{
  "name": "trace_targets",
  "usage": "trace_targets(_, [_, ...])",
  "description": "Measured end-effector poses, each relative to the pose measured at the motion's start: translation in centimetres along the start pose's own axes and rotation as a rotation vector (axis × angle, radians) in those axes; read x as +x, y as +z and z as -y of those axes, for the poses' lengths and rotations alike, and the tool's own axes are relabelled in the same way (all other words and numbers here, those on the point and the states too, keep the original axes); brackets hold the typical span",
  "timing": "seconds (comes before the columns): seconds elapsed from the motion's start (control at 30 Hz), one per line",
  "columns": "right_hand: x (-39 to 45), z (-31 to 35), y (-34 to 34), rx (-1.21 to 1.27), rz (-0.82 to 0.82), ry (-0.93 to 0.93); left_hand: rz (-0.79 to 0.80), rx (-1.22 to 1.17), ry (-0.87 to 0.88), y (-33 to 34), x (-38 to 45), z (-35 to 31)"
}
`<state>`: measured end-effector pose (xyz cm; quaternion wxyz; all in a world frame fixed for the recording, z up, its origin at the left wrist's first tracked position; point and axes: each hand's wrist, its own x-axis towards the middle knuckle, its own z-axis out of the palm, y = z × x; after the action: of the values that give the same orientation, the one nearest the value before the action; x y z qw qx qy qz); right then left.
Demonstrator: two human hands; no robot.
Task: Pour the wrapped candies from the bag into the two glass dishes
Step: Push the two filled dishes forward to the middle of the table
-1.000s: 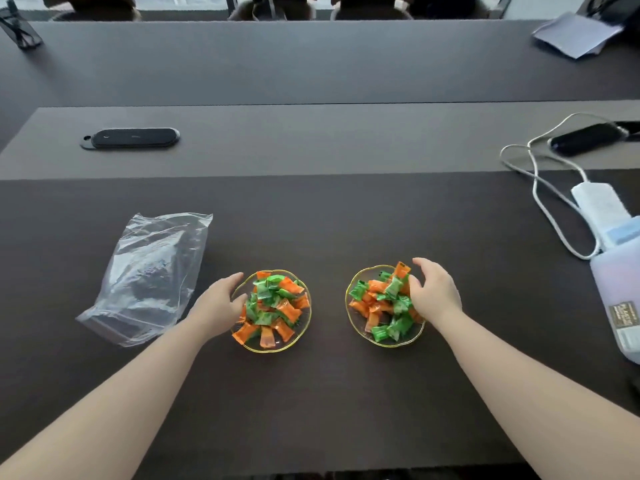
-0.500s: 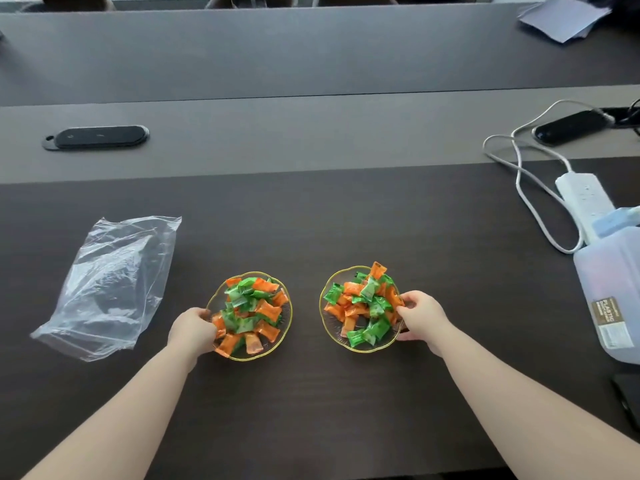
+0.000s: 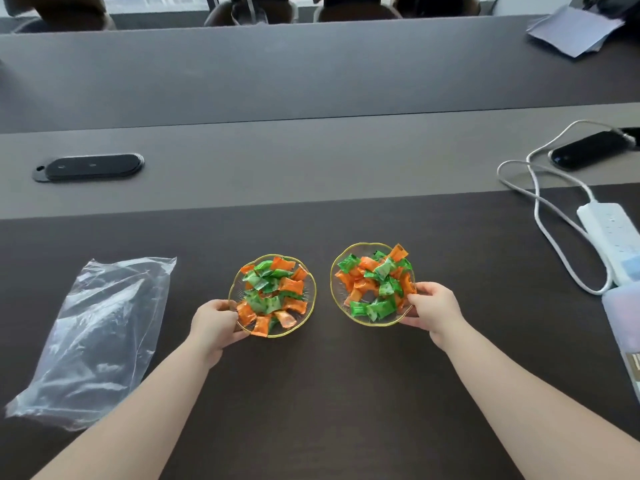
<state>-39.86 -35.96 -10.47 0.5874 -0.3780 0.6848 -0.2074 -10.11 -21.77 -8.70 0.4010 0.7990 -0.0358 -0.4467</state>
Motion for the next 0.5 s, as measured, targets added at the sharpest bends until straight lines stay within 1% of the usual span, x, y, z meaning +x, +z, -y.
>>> trace_targets(0.13, [3.8, 4.1, 0.6, 0.104, -0.057, 0.001, 0.010, -0.068, 0.035, 2.2, 2.7, -4.5])
trace_targets(0.23, [7.1, 7.1, 0.9, 0.227, -0.106, 0.007, 0.027, -0.118, 0.071, 4.4, 5.5, -8.2])
trace_targets(0.5, [15.3, 14.4, 1.2, 0.424, -0.196, -0.056, 0.033, -0.238, 0.118, 11.1, 13.4, -16.6])
